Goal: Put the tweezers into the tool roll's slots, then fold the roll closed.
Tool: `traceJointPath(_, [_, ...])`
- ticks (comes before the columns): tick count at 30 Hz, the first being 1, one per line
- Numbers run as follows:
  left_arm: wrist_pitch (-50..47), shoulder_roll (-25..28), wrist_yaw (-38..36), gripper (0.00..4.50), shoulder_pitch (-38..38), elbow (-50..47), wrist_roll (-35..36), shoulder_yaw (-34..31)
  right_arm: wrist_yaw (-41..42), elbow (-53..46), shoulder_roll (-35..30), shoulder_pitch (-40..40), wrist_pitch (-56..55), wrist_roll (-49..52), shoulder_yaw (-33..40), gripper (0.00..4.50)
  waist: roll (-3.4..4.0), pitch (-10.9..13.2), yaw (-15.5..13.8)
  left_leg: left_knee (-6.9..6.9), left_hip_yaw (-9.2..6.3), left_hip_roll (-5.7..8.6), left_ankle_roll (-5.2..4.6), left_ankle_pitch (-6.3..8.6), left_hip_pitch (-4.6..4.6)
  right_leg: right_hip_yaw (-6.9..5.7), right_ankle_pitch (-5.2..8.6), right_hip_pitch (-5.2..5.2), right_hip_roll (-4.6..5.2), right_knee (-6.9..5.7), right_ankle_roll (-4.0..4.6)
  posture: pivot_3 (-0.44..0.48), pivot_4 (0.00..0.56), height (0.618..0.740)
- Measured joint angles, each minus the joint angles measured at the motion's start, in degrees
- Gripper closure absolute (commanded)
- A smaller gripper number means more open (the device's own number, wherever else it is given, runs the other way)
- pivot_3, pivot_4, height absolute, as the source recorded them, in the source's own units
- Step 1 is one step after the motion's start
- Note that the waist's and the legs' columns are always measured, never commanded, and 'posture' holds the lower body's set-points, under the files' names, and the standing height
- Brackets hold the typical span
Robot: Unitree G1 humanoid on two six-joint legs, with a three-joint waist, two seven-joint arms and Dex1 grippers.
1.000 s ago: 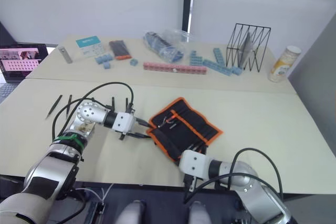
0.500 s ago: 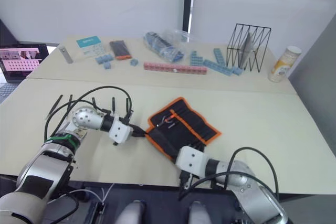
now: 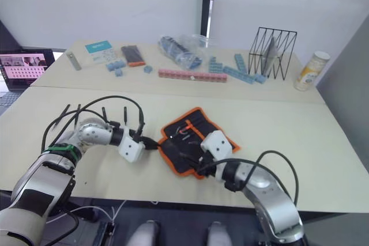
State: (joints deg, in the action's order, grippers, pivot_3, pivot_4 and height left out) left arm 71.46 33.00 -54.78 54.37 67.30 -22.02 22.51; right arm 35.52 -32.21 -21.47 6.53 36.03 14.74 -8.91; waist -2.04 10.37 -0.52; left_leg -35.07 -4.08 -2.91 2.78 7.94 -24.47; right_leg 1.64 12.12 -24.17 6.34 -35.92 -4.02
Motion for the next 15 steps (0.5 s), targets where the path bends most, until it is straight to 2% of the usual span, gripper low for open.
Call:
traceJointPath(4, [0.55,0.01,0.28,4.5,0.24,0.35,-0.03,0.2,-0.88,4.49,0.73,-0.79,-4.07,-1.92,-2.79,4.48,0.01,0.0,-0.01,0.07,0.0,0.0,-0.01,0.0,0.0,0.01,-0.07,-0.03,-0.01,-0.04,-0.13,0.0,0.15,0.721])
traceJointPath(15, [0.2,-0.21,-1.0,4.5,0.89,1.32,1.07,0.65,-0.78,13.89,2.21,-2.36,-10.79,-4.04,-6.73,4.48,0.0,0.0,0.0,0.05,0.0,0.0,0.0,0.0,0.01,0.01,-0.02,-0.03,-0.01,-0.06,-0.03,0.0,0.15,0.721])
